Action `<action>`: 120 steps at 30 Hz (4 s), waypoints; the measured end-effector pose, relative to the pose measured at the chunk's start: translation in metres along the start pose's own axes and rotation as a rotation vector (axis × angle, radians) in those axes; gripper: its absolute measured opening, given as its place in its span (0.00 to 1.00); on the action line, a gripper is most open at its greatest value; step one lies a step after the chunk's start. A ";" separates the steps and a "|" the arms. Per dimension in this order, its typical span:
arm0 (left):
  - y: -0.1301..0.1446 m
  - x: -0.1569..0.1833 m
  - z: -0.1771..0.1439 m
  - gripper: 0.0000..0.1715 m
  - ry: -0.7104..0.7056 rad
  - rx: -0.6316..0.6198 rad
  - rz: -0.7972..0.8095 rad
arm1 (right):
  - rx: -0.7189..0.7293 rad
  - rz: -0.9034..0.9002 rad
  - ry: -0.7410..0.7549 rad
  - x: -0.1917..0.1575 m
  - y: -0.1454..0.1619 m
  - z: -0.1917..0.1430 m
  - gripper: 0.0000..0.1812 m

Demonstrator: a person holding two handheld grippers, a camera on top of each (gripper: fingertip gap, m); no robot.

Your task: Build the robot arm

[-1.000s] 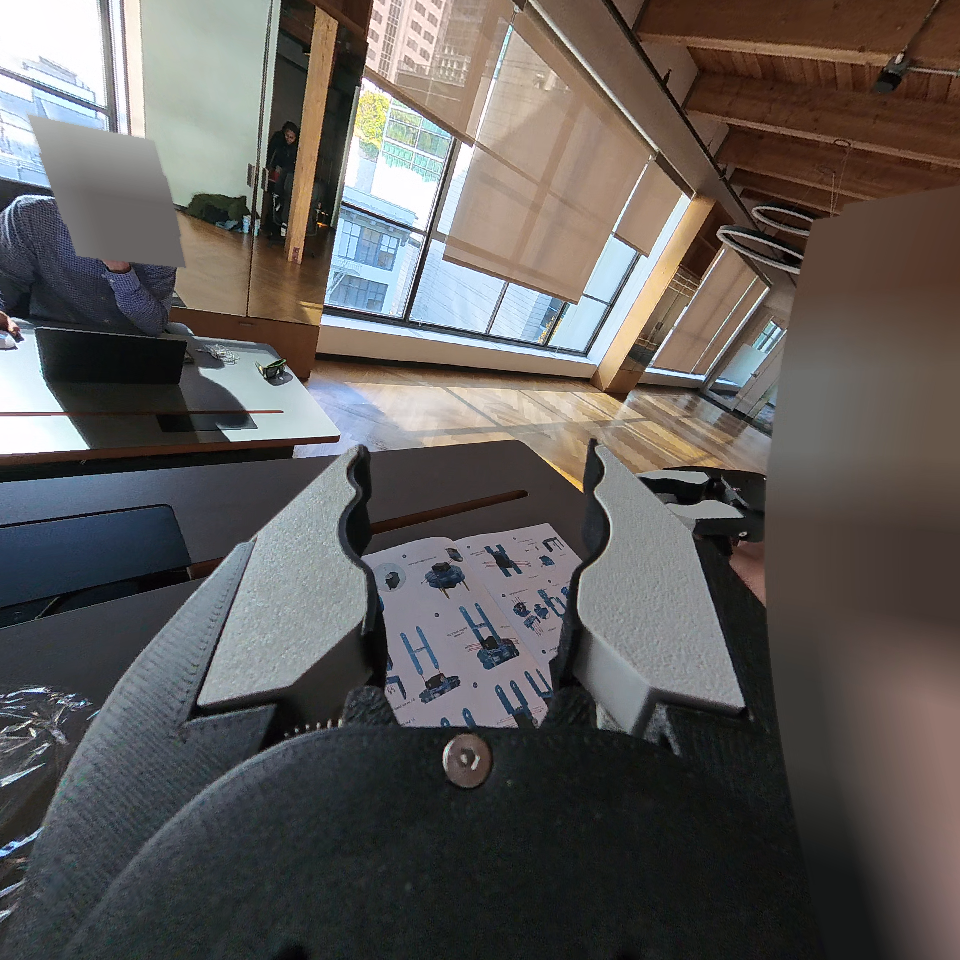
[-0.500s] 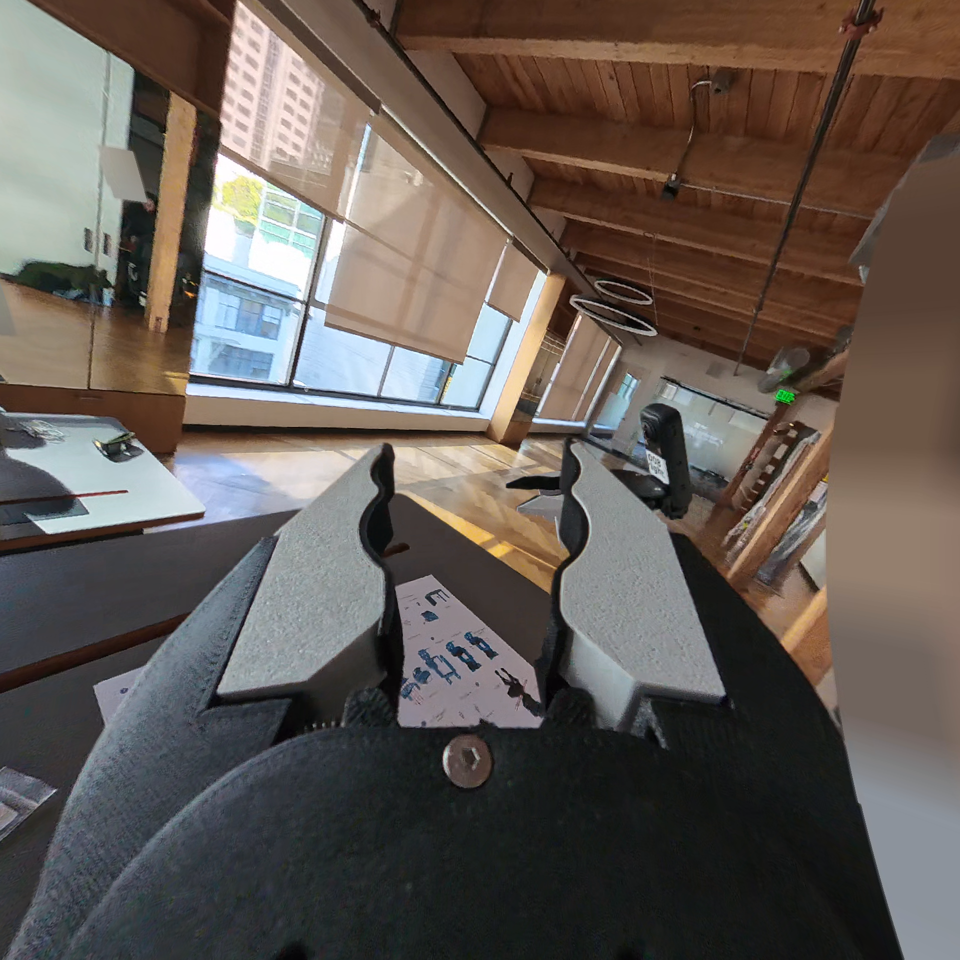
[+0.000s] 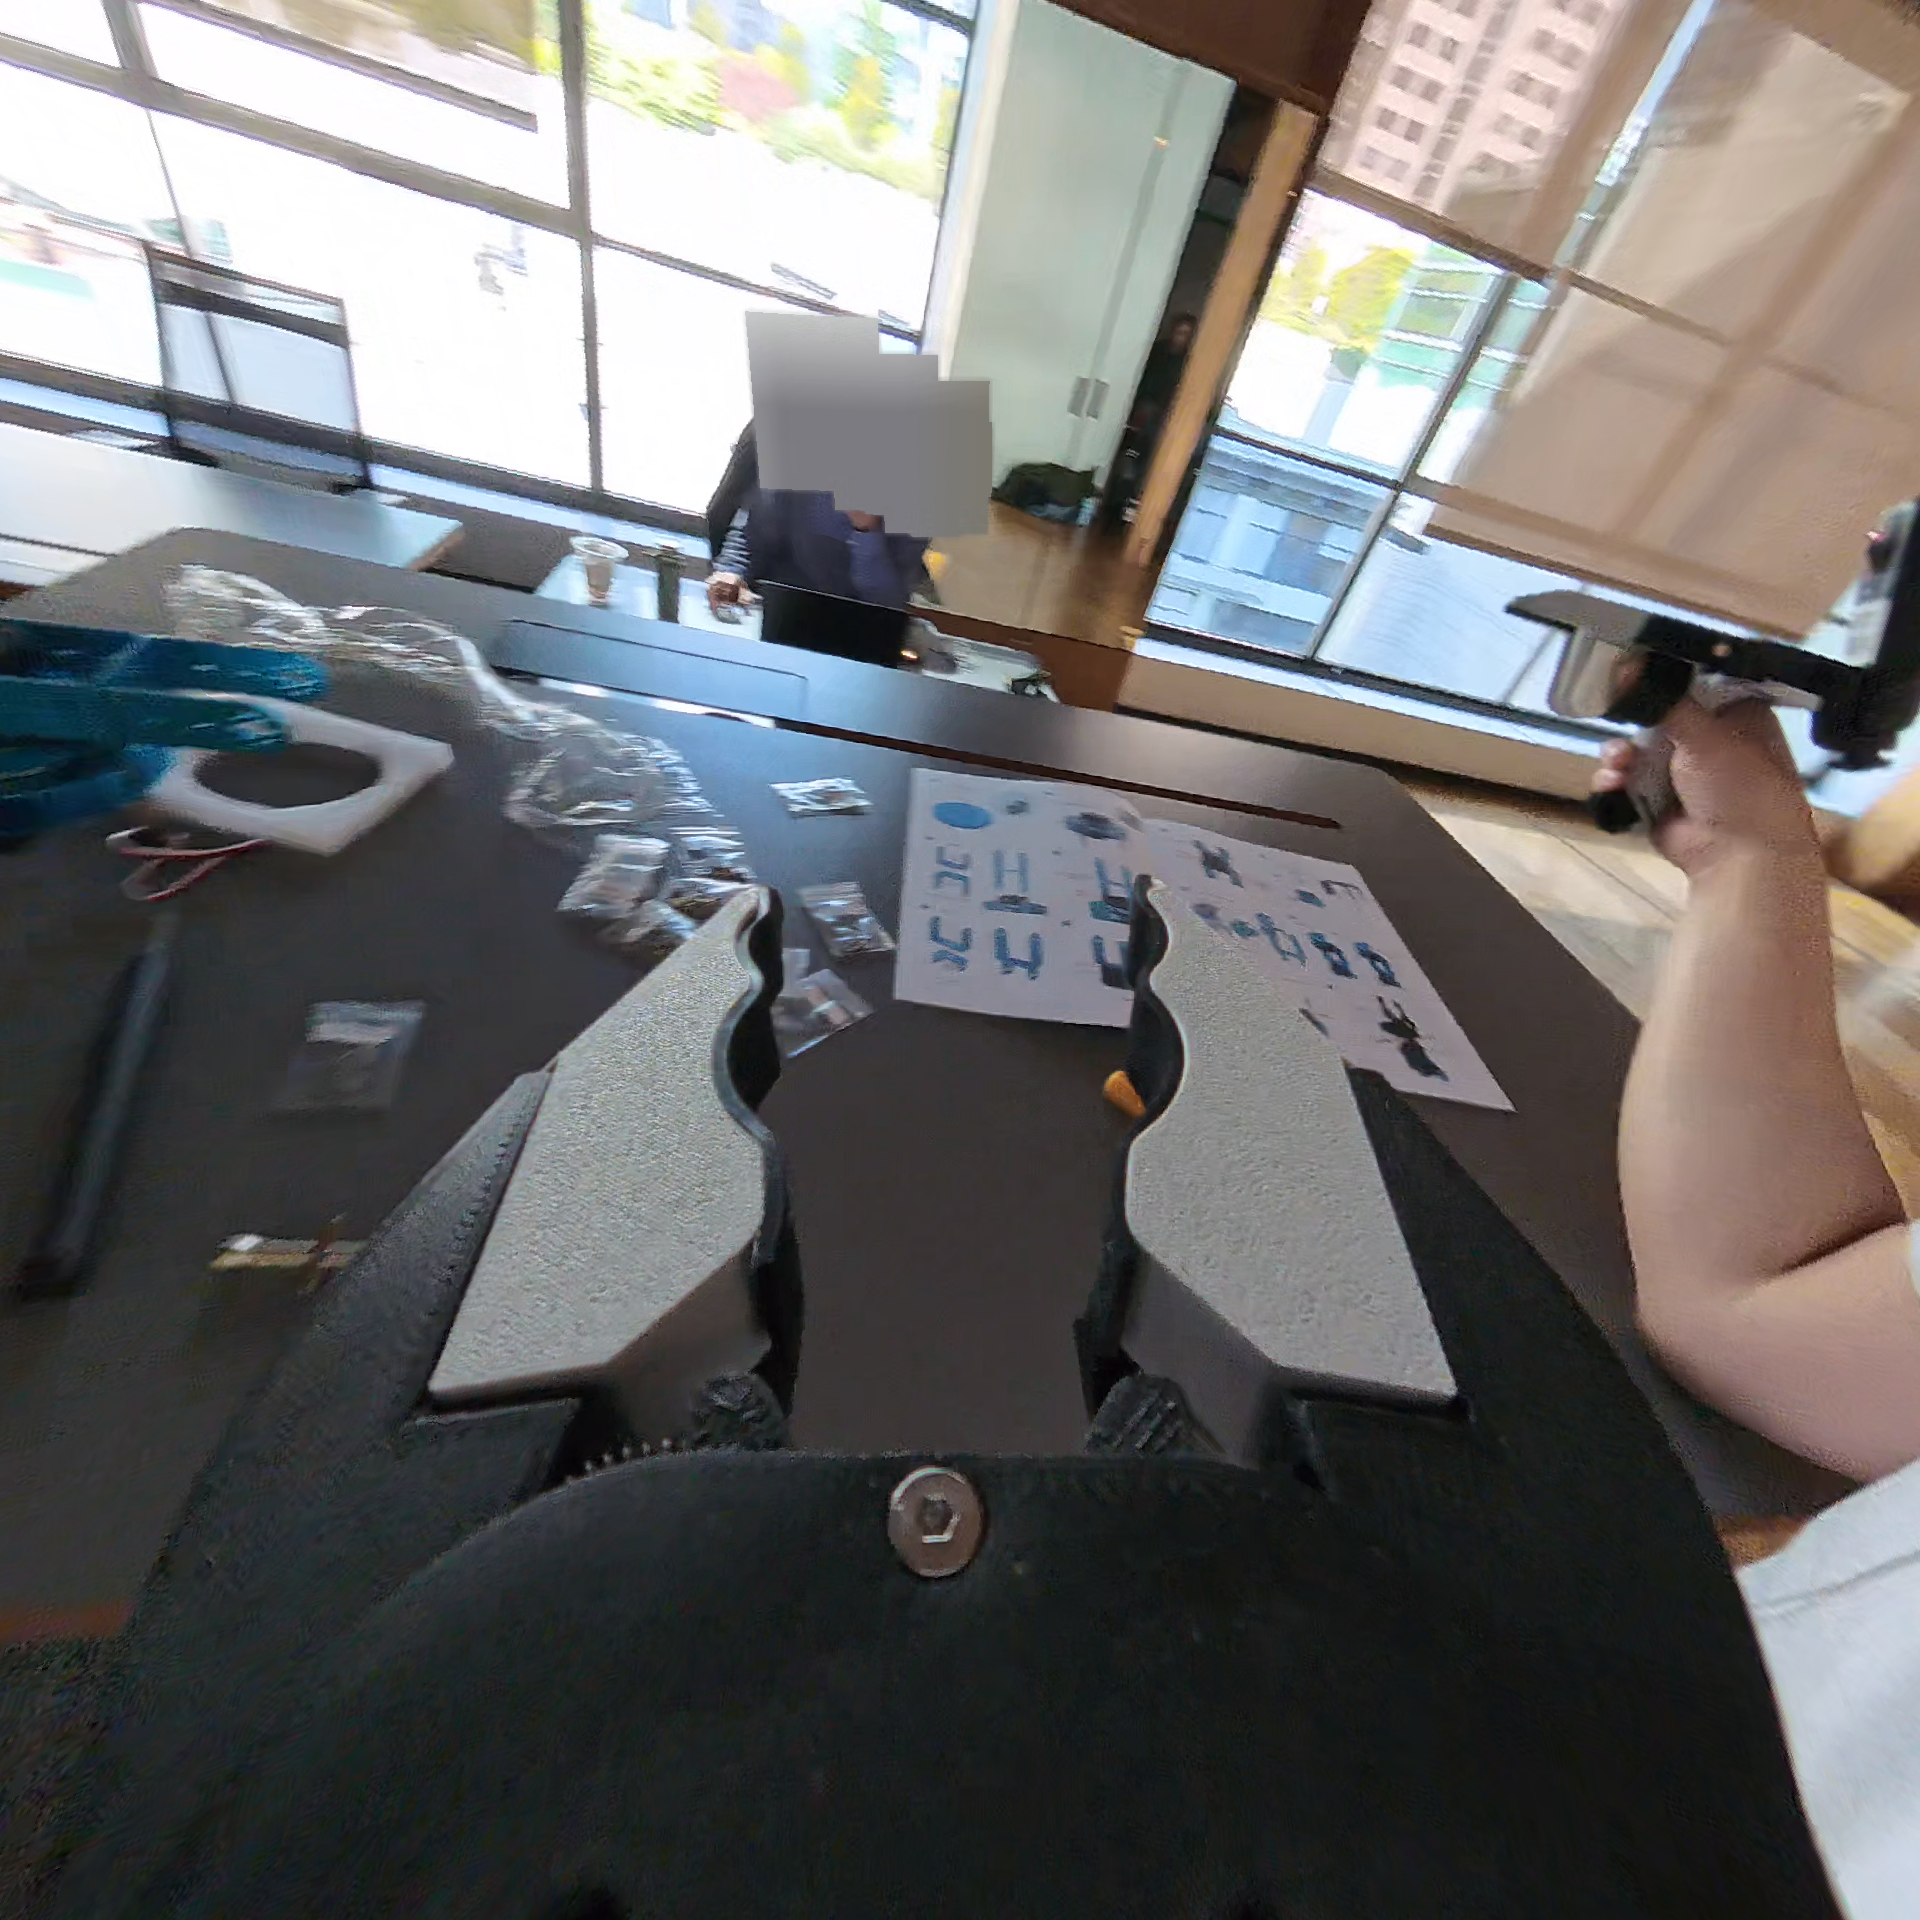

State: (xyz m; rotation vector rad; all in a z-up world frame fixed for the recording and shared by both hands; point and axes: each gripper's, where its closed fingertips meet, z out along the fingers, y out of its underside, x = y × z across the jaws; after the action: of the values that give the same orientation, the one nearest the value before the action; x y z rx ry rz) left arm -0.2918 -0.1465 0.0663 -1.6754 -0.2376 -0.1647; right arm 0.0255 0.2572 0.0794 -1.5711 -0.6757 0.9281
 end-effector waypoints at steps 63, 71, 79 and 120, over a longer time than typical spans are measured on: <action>-0.144 -0.317 -0.208 0.37 -0.458 0.261 0.027 | -0.099 -0.973 0.657 -0.063 0.113 -0.004 0.14; -0.138 -0.324 -0.219 0.36 -0.484 0.259 0.013 | -0.262 -1.133 0.620 -0.065 0.142 0.015 0.13; -0.143 -0.317 -0.205 0.36 -0.473 0.233 0.043 | -0.280 -1.140 0.628 -0.060 0.144 0.011 0.13; -0.126 -0.325 -0.178 0.37 -0.450 0.180 0.038 | -0.266 -0.960 0.473 -0.091 0.153 0.038 0.15</action>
State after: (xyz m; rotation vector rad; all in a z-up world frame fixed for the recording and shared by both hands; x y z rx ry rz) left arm -0.6324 -0.3288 0.1287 -1.5198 -0.5409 0.2605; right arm -0.0637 0.1707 -0.0537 -1.3632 -1.0769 -0.2447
